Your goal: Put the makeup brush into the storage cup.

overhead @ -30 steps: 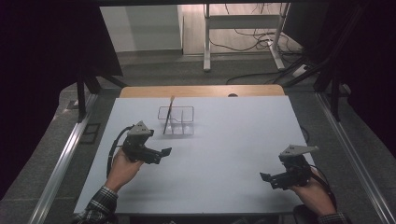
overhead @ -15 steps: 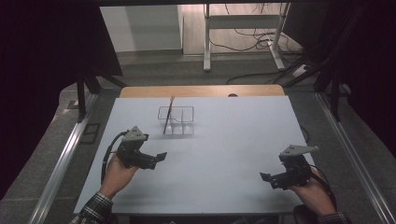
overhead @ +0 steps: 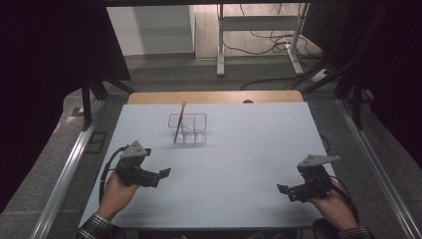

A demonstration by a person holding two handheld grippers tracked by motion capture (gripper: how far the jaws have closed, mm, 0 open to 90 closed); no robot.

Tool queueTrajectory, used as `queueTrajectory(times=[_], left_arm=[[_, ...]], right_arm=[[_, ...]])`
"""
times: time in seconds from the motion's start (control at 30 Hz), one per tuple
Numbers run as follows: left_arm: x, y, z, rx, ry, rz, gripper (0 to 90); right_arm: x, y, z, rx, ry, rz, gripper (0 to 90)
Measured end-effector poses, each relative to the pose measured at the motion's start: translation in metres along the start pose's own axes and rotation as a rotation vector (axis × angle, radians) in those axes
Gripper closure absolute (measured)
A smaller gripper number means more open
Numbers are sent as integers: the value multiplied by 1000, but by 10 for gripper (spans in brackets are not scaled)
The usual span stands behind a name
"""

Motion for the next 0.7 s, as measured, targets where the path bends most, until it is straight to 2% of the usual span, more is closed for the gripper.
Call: queueTrajectory(times=[0.7], left_arm=[[-22, 20, 4, 34, 22, -25, 0]], right_arm=[[0, 0, 0, -2, 1, 1, 0]])
Point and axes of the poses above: each handheld gripper's, and its own axes: y roughly backward along the jaws, x roughly out of its top, z roughly to its right, the point moved 10 cm from there along -y, roughly forward along the jaws, and after that the axes turned 15 degrees about -y, right-handed, at the moved point
